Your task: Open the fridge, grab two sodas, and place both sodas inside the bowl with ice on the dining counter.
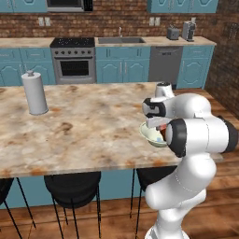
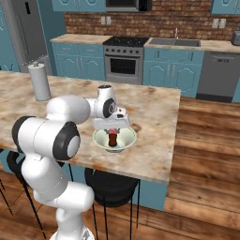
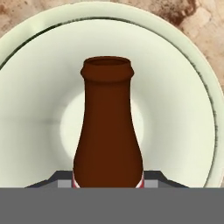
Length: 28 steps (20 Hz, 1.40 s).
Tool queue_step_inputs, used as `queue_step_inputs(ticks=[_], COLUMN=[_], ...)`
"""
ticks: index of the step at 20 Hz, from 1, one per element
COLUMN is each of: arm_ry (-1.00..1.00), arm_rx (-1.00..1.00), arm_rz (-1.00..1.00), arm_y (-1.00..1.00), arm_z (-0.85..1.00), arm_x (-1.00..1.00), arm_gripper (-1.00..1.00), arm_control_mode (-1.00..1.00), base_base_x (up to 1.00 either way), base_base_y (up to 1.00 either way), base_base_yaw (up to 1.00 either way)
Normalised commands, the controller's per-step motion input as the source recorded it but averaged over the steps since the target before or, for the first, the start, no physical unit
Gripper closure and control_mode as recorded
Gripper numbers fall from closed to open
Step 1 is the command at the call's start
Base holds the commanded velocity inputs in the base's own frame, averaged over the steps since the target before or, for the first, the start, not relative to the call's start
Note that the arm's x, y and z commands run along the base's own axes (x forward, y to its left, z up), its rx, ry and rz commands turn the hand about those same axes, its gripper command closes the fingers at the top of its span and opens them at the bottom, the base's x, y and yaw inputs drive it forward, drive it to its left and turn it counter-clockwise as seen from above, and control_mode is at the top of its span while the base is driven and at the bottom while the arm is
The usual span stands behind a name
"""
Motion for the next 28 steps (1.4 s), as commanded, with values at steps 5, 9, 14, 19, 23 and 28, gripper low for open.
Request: queue_step_inputs(ticks=[5, 9, 14, 19, 23, 28], arm_ry=[0.00, 0.00, 0.00, 0.00, 0.00, 0.00], arm_rx=[0.00, 0.00, 0.00, 0.00, 0.00, 0.00], arm_rz=[0.05, 0.05, 0.04, 0.04, 0.04, 0.04], arm_y=[0.00, 0.00, 0.00, 0.00, 0.00, 0.00], arm_z=[-0.11, -0.13, -0.13, -0.10, -0.01, 0.04], arm_x=[0.00, 0.02, 0.08, 0.00, 0.00, 0.00], arm_gripper=[1.00, 1.00, 1.00, -1.00, -1.00, -1.00], arm_control_mode=[-1.00, -1.00, -1.00, -1.00, -1.00, -1.00], base_base_x=[0.00, 0.00, 0.00, 0.00, 0.00, 0.00], base_base_y=[0.00, 0.00, 0.00, 0.00, 0.00, 0.00], base_base_yaw=[0.00, 0.00, 0.00, 0.00, 0.00, 0.00])
